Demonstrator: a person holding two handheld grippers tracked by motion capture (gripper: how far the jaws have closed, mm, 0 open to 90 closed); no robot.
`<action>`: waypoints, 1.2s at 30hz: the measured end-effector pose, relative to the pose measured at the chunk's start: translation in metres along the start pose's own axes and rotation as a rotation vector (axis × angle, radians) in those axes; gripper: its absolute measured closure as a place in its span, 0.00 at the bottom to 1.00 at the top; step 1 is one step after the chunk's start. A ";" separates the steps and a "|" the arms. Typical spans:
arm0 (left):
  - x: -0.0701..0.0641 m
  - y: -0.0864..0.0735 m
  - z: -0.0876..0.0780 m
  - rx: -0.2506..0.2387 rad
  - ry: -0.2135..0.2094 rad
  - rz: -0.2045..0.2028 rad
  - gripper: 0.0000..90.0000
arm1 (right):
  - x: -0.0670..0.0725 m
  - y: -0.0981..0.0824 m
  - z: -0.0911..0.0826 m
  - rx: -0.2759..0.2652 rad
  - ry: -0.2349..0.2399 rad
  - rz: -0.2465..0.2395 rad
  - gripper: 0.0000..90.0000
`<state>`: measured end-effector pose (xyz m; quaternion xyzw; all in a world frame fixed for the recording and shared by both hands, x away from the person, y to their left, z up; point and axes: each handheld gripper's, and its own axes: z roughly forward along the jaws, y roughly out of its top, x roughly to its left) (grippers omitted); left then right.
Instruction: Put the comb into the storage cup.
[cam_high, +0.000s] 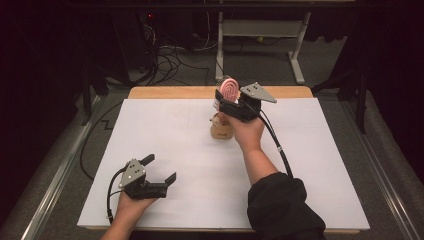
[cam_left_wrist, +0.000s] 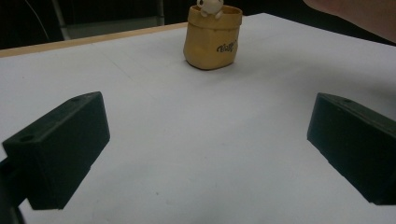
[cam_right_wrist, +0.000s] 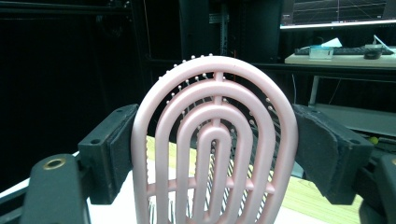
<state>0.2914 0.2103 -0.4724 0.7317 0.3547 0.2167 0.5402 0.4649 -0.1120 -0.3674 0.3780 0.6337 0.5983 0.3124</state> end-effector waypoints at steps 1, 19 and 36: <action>0.000 0.000 0.000 0.000 0.000 0.001 0.00 | 0.000 0.000 0.000 0.000 0.001 0.001 0.23; 0.000 0.000 0.000 -0.001 -0.002 -0.006 0.00 | -0.011 0.003 -0.004 0.050 0.018 0.033 0.22; -0.001 0.000 0.000 -0.002 -0.004 -0.004 0.00 | -0.018 0.005 -0.014 0.091 0.021 0.050 0.22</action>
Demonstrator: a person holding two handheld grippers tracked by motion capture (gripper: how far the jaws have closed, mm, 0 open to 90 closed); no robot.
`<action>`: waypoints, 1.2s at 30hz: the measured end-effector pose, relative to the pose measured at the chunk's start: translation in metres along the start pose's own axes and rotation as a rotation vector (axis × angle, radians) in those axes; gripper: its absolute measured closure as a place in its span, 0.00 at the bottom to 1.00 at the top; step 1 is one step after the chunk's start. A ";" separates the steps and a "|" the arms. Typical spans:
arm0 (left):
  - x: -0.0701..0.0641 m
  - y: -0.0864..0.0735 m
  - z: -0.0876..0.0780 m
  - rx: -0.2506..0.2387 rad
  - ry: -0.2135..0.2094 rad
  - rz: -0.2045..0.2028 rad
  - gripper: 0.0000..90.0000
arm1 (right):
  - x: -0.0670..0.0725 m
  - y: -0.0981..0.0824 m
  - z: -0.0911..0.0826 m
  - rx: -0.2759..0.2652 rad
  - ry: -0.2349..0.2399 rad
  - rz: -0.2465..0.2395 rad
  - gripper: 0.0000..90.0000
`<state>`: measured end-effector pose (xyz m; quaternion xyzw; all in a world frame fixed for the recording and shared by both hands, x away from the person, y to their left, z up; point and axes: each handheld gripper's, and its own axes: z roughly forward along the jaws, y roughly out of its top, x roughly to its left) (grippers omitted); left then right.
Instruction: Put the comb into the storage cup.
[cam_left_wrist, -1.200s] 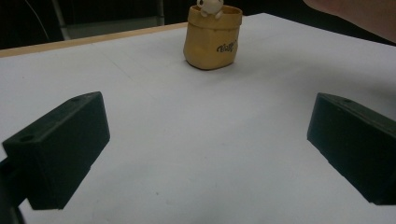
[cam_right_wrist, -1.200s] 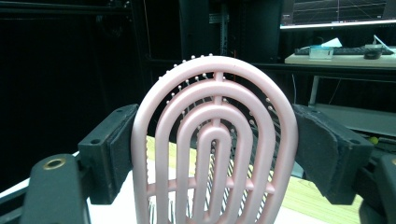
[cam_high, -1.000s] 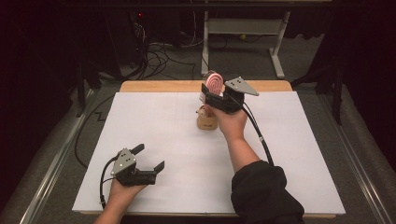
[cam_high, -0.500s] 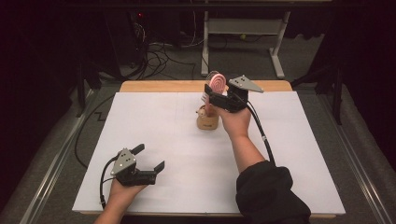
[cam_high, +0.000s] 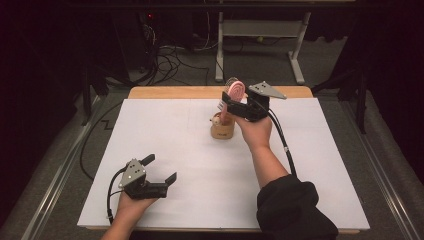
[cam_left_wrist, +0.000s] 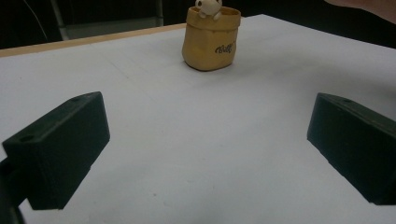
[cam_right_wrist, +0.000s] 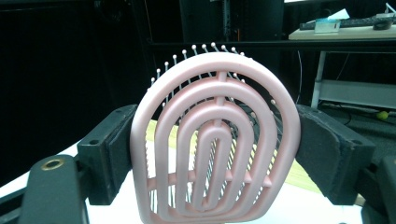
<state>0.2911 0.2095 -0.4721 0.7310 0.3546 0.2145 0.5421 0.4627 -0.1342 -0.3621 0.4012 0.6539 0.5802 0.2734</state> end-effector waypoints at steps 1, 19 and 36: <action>0.000 0.000 0.000 0.001 0.000 0.000 0.00 | 0.000 0.000 -0.001 0.002 0.000 0.000 0.22; 0.000 0.000 0.000 -0.001 -0.003 0.003 0.00 | -0.012 -0.003 -0.009 0.017 -0.003 0.034 0.21; 0.000 0.000 -0.001 -0.028 -0.010 0.006 0.00 | -0.021 -0.008 -0.017 0.028 -0.007 0.044 0.20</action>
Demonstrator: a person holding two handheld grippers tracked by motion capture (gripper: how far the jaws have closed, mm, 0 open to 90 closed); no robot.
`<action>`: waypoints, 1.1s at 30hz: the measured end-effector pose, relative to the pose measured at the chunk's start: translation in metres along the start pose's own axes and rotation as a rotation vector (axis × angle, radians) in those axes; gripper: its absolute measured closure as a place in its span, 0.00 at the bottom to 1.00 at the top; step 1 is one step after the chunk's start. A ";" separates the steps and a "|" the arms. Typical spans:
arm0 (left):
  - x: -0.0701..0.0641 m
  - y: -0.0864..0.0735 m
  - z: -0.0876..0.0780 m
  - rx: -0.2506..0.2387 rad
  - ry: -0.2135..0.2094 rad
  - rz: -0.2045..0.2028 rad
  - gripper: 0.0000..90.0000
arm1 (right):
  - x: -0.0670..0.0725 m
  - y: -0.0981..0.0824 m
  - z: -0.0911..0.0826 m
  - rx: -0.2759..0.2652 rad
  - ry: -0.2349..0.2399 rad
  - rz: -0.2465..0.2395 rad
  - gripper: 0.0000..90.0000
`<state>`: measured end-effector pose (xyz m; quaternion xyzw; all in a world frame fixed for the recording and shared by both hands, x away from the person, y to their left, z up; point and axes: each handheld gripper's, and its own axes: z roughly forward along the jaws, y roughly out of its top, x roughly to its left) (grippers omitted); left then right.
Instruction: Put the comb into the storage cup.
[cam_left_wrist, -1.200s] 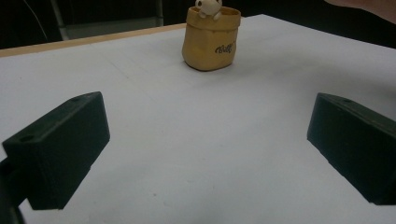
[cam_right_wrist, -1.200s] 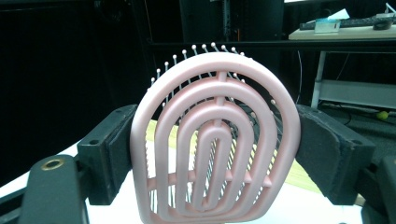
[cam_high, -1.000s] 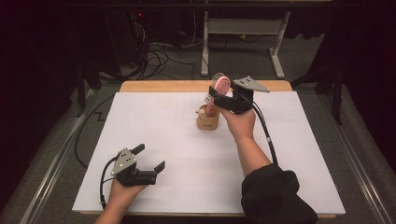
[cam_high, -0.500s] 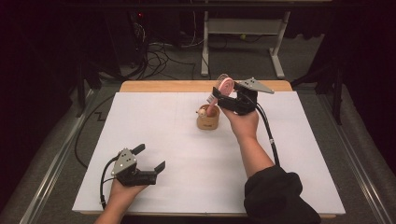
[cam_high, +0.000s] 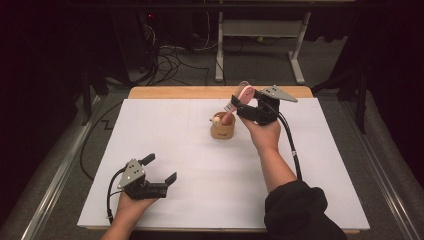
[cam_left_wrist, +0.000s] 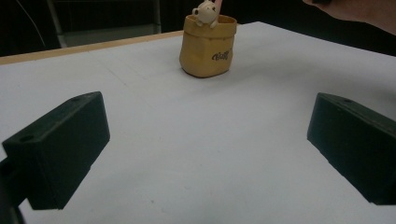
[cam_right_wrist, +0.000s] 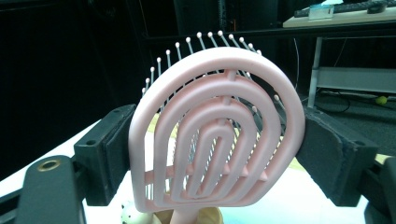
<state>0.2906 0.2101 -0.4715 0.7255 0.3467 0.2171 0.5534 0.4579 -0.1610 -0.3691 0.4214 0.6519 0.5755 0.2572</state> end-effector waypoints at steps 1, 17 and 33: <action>0.000 0.000 0.000 0.001 0.000 -0.001 0.00 | -0.001 -0.001 0.000 -0.001 -0.001 0.003 0.20; 0.000 0.000 0.000 0.001 0.001 -0.003 0.00 | -0.011 -0.007 -0.007 0.003 -0.010 0.035 0.20; -0.001 0.000 0.001 0.004 0.000 -0.003 0.00 | -0.022 -0.014 -0.015 0.002 -0.016 0.077 0.19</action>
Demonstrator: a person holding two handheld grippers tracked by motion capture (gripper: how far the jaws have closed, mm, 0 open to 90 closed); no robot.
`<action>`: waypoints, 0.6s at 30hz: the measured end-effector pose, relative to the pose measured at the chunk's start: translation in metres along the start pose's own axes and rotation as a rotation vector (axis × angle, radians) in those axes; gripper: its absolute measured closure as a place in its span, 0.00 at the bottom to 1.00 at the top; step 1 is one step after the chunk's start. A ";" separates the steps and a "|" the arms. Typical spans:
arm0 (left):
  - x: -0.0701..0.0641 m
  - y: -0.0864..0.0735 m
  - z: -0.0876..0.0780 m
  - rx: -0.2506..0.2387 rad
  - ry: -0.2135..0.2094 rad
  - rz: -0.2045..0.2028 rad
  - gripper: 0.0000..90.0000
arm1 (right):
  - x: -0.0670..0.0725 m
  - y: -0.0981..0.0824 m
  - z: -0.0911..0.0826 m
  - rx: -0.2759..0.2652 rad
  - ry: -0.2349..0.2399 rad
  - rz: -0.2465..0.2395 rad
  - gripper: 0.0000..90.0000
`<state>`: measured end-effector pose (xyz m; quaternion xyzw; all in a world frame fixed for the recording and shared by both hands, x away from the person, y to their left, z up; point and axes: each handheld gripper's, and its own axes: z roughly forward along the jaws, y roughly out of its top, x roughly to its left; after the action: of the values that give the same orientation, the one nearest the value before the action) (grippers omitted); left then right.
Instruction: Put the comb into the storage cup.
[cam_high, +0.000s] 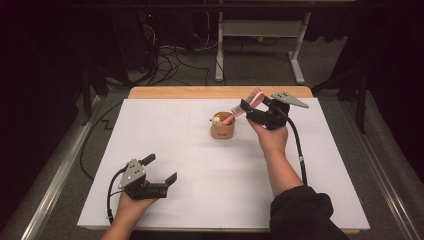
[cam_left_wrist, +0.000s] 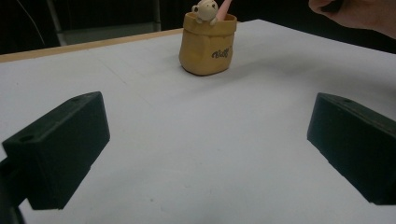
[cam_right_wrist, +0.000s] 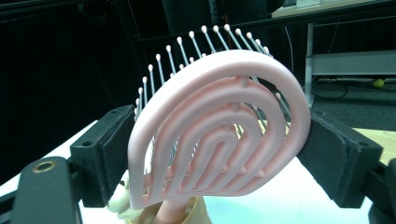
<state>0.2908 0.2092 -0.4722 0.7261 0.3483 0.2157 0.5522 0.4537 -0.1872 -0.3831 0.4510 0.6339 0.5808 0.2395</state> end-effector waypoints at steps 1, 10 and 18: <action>0.000 0.000 0.000 0.001 0.000 0.000 0.00 | 0.000 0.000 0.000 0.000 -0.001 0.001 0.19; 0.001 -0.001 0.000 0.004 0.000 -0.004 0.00 | -0.005 -0.004 -0.003 0.008 -0.008 0.003 0.19; 0.001 -0.001 0.001 0.008 -0.002 -0.008 0.00 | -0.007 -0.007 -0.005 0.017 -0.015 0.006 0.19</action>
<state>0.2915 0.2092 -0.4739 0.7270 0.3516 0.2112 0.5507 0.4511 -0.1955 -0.3906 0.4592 0.6358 0.5726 0.2387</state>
